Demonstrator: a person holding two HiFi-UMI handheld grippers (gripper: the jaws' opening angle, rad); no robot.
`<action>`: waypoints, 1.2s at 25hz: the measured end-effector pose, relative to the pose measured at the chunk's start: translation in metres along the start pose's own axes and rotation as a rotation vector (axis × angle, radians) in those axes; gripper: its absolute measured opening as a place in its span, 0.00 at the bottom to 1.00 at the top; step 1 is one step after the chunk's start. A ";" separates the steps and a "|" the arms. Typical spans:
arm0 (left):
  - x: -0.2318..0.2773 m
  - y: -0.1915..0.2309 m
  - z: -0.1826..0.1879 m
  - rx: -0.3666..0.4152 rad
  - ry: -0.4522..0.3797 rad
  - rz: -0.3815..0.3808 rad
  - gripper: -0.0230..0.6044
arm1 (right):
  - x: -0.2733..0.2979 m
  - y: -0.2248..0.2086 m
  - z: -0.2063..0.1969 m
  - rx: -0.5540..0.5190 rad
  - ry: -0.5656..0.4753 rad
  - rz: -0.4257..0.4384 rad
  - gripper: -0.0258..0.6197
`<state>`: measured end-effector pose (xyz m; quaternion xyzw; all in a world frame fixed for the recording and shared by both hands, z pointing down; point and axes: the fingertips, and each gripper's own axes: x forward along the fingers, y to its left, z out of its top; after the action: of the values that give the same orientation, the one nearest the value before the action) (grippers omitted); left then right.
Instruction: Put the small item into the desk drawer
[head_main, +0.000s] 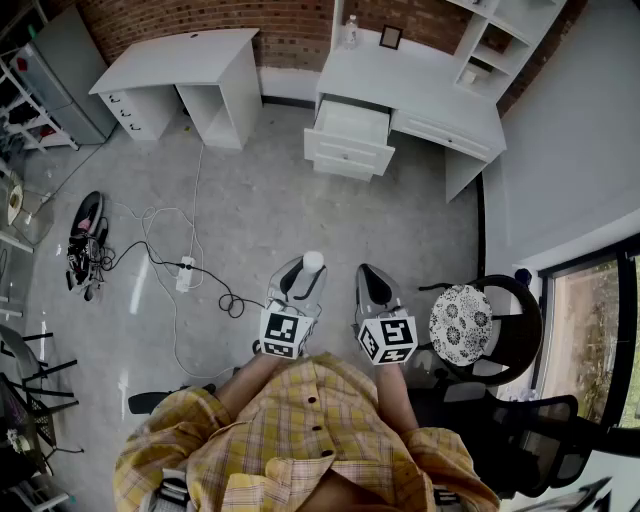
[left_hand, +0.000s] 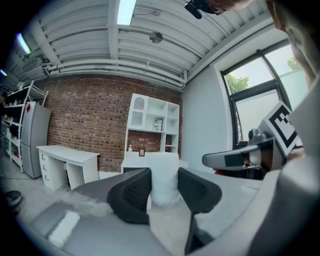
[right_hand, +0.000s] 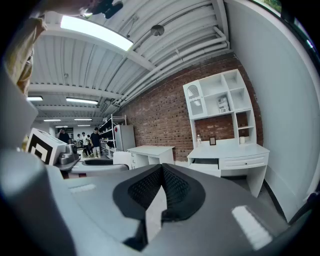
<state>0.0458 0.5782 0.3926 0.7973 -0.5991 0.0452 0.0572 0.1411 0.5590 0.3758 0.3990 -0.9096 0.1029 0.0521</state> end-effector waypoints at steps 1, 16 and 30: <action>-0.002 0.004 0.001 -0.003 -0.002 -0.001 0.31 | 0.003 0.004 -0.001 0.002 -0.001 -0.001 0.02; -0.023 0.081 0.000 -0.013 -0.013 0.042 0.31 | 0.050 0.050 0.010 0.039 -0.063 -0.005 0.02; 0.062 0.150 -0.014 -0.022 0.037 0.042 0.31 | 0.160 0.014 0.011 0.066 -0.041 0.013 0.02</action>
<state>-0.0812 0.4801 0.4205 0.7831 -0.6148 0.0546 0.0760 0.0223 0.4510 0.3912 0.3968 -0.9092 0.1249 0.0196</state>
